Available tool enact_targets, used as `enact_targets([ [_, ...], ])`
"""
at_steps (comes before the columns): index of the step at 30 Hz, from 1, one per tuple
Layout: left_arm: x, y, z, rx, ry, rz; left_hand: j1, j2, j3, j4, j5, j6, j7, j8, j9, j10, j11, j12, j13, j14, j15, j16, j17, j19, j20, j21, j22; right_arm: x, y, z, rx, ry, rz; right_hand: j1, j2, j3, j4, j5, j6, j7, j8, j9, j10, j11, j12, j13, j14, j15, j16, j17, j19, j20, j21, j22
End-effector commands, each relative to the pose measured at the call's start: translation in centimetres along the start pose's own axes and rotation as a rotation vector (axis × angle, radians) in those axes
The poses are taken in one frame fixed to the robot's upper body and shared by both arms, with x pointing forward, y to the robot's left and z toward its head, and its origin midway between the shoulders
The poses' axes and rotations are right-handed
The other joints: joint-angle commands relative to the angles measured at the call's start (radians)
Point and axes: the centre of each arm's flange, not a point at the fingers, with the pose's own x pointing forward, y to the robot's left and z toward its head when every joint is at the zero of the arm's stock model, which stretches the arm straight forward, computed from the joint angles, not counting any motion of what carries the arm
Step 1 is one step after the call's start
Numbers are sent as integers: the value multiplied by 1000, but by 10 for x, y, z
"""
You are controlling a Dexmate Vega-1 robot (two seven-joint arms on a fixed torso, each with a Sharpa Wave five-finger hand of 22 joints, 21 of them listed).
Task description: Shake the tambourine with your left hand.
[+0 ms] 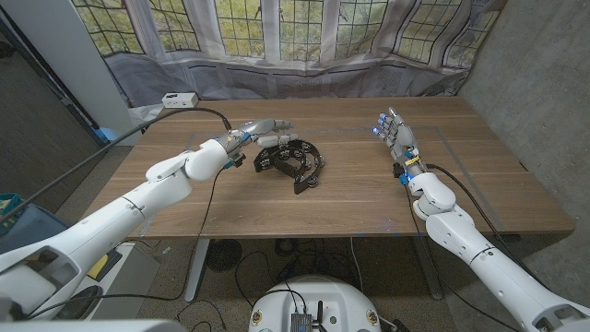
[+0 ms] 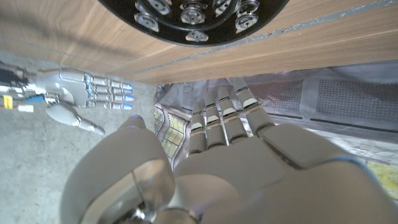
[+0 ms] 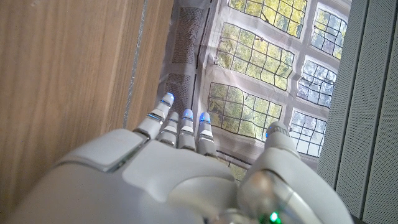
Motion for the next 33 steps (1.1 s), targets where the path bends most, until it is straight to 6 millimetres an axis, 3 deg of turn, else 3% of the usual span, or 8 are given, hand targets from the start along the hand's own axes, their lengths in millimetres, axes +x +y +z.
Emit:
enact_targets([
  [1, -11, 8, -19, -210, 42, 120, -10, -4, -6, -2, 6, -8, -4, 2, 2, -14, -1, -4, -2, -9, 2, 1, 1, -11, 4, -3, 1, 1, 2, 2, -5, -11, 19, 7, -8, -2, 1, 1, 0, -2, -2, 5, 9, -4, 2, 5, 13, 1, -2, 4, 12, 0, 5, 4],
  [8, -17, 7, -27, -392, 33, 177, -19, -10, -10, -6, 7, -26, 2, 2, 1, -33, 8, -3, -10, -32, 5, 0, -1, -24, 7, -11, 1, 0, -3, 6, -10, -9, 39, 4, -8, -4, 2, 1, -3, -4, -3, 5, 9, -4, 1, 5, 13, 1, -1, 4, 14, 1, 5, 4],
  [11, -20, 7, -27, -469, 33, 221, -33, -20, -18, -10, 7, -54, 4, 2, -1, -50, 17, 1, -20, -57, 11, 1, -3, -45, -14, -23, 0, 0, -7, 7, -8, -6, 58, 3, -9, -4, 3, 1, -4, -4, -4, 5, 8, -4, 1, 5, 13, 1, -1, 4, 14, 1, 5, 4],
  [14, -23, 5, -30, -546, 29, 260, -43, -28, -25, -15, 7, -84, 2, 0, -2, -75, 25, -1, -29, -82, 13, -1, -5, -55, -18, -29, -1, 0, -10, 8, -1, -4, 76, 2, -8, -5, 4, 1, -7, -2, -5, 5, 9, -3, 1, 5, 14, 2, -1, 5, 13, 2, 5, 4],
  [23, -36, -4, -47, -815, -25, 351, -53, -42, -35, -21, 7, -95, 1, 6, -3, -81, 16, 6, -40, -95, 12, 3, -6, -77, -8, -40, -2, -8, -3, 13, -6, -25, 47, 1, -8, -5, 4, 1, -6, -1, -4, 5, 9, -3, 1, 5, 13, 2, -2, 5, 12, 1, 4, 4],
  [33, -44, 1, -59, -880, -27, 386, -55, -45, -37, -24, 7, -93, 3, 9, -4, -82, 20, 8, -44, -95, 11, 6, -7, -82, -11, -42, -2, -15, 2, 14, -38, -38, 44, -1, -12, -7, 4, 2, -19, 1, -9, 5, 7, 0, -1, 5, 18, 0, -1, 4, 21, -2, 7, 4],
])
